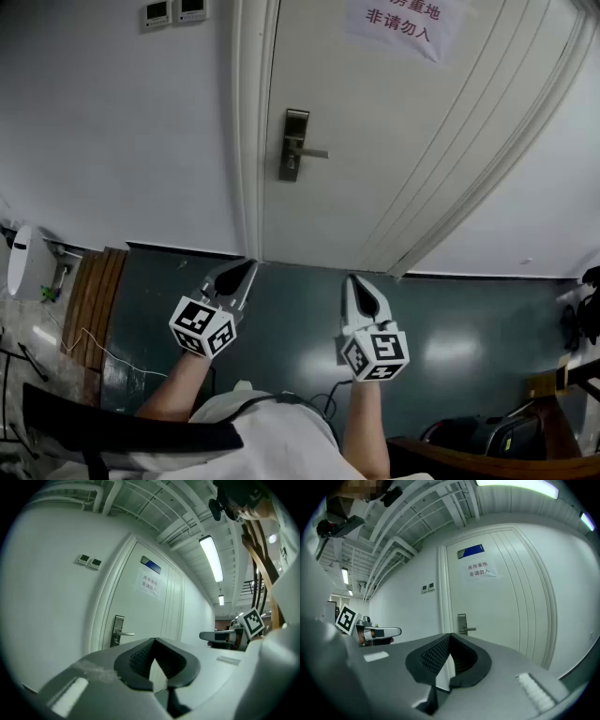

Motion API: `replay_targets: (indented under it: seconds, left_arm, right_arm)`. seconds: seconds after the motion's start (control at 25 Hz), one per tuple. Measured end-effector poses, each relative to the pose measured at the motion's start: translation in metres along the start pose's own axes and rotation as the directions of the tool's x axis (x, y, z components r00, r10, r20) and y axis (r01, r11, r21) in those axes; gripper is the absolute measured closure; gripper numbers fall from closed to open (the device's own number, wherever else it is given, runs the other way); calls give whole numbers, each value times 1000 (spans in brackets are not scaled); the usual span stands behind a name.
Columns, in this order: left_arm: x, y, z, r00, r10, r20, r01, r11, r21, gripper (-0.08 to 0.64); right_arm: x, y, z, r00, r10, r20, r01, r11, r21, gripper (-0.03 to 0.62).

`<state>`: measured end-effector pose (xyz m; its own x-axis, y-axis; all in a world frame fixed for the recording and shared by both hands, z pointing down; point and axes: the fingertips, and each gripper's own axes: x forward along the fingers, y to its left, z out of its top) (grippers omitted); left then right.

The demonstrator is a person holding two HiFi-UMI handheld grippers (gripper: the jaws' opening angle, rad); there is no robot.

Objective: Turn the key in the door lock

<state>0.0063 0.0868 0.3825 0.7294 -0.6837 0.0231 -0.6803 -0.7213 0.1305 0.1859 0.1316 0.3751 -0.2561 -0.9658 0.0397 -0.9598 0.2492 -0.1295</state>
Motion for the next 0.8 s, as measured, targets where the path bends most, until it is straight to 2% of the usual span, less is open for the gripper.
replay_targets:
  seconds: [0.32,0.52,0.8]
  left_arm:
    - [3,-10,-3,1000,5,2,-5,1000,12,555]
    - [6,-21,-4,1000,3,-1,-3,1000,18,555]
    - [14,-40,-10,1000,9,-6,-9,1000,16,555]
  right_arm:
    - [-7,-8,0,1000,11,6,-11,1000,-6,584]
    - [-13,-9,1,999,45,20,-45,999,4,584]
    - [-29,-29,-4,999,34,21,-35,999,17,584]
